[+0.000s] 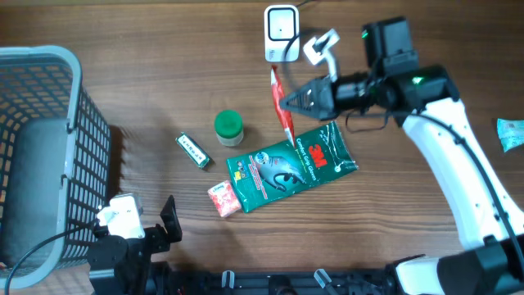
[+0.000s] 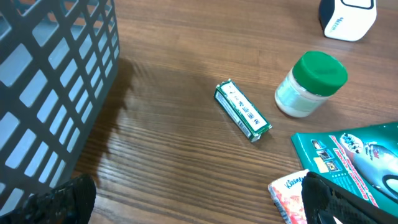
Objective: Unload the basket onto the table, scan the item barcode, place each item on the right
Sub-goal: 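Reach right gripper to the pile and grasp red Nescafe sachet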
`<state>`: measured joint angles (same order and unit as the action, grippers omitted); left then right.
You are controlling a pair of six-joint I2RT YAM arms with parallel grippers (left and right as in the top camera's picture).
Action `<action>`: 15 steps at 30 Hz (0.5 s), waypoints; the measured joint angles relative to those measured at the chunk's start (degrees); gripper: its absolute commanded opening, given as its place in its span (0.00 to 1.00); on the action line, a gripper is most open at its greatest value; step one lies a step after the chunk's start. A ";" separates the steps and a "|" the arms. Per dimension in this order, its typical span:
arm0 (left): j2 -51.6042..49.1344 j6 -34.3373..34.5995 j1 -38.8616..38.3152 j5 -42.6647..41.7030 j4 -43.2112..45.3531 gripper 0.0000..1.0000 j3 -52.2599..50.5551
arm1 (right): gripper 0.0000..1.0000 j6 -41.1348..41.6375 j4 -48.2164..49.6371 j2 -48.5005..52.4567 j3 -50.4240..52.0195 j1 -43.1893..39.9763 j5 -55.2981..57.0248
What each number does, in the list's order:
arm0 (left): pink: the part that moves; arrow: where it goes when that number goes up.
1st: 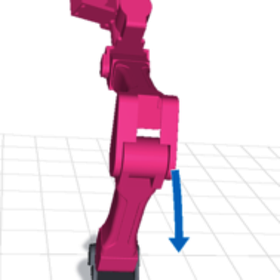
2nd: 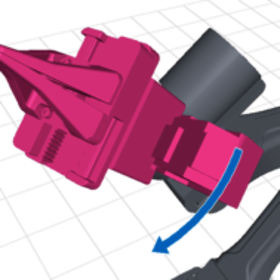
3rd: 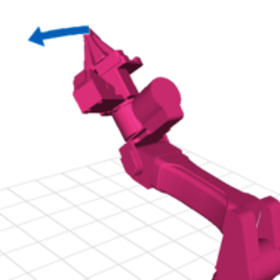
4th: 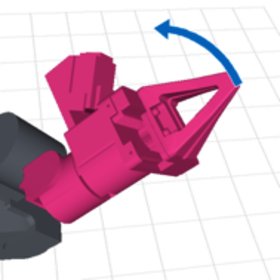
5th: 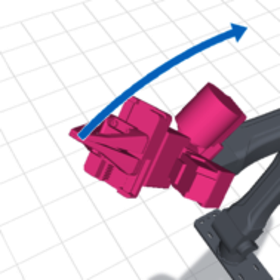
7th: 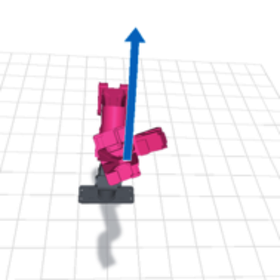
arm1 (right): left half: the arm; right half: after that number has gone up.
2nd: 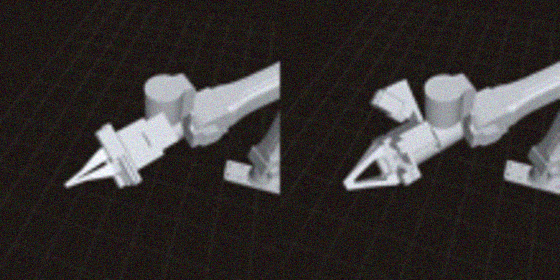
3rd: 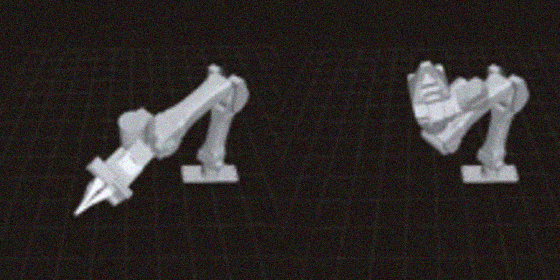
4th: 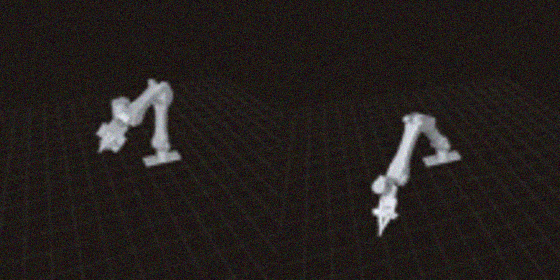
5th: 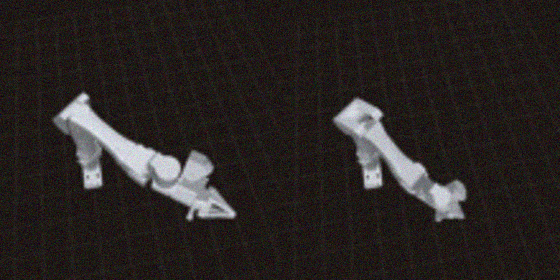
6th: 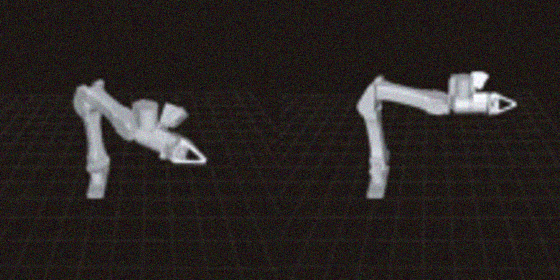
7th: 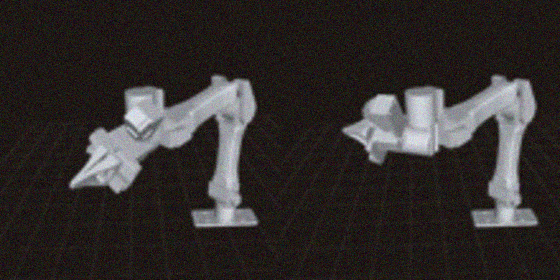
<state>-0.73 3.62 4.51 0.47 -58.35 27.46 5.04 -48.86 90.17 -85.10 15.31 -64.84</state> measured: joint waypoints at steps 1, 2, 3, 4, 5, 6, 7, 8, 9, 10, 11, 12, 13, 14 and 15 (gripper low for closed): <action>0.00 0.00 0.00 0.02 0.04 1.00 0.00 | 0.04 4.02 1.90 0.76 0.20 -1.33 -5.42; 0.00 0.00 0.00 0.00 -0.04 1.00 0.00 | 0.04 13.42 4.55 1.68 0.22 -2.51 -11.65; 0.00 0.00 0.00 0.00 0.00 1.00 0.00 | 0.04 22.64 5.75 2.27 0.26 -3.45 -15.74; 0.00 0.00 0.00 0.00 0.00 1.00 0.00 | 0.04 32.13 6.08 2.40 0.26 -4.02 -17.94; 0.00 0.00 0.00 0.00 0.00 1.00 0.00 | 0.04 39.21 6.21 2.43 0.26 -4.42 -19.47; 0.00 0.00 0.00 0.00 0.00 1.00 0.00 | 0.04 46.58 6.25 2.43 0.26 -4.87 -20.90; 0.00 0.00 0.00 0.00 0.02 1.00 0.00 | 0.04 51.63 6.34 2.43 0.26 -5.27 -21.73; 0.00 -0.02 0.00 0.00 0.00 1.00 0.00 | 0.04 54.88 6.60 2.43 0.26 -5.66 -22.36; 0.00 0.00 0.00 0.00 0.02 1.00 0.00 | 0.04 57.24 7.06 2.43 0.26 -5.86 -22.82; 0.00 0.00 0.00 0.00 0.00 1.00 0.00 | 0.04 58.84 7.61 2.43 0.26 -6.01 -23.19; 0.00 0.00 0.00 0.00 0.00 1.00 0.00 | 0.04 59.93 7.85 2.43 0.26 -6.05 -23.43; 0.00 0.00 0.00 0.00 0.00 1.00 0.00 | 0.04 60.35 7.85 2.43 0.26 -6.03 -23.50; 0.00 0.00 0.00 0.00 0.02 1.00 0.00 | 0.04 61.13 7.85 2.43 0.26 -6.03 -23.63; 0.00 0.00 0.00 0.00 0.00 1.00 0.00 | 0.04 61.40 7.85 2.43 0.26 -6.03 -23.67; 0.00 0.00 0.00 0.00 0.00 1.00 0.00 | 0.04 61.57 7.82 2.43 0.26 -6.03 -23.67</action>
<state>-0.73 3.62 4.51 0.47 -58.35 27.46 66.61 -41.04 92.60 -84.84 9.28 -88.51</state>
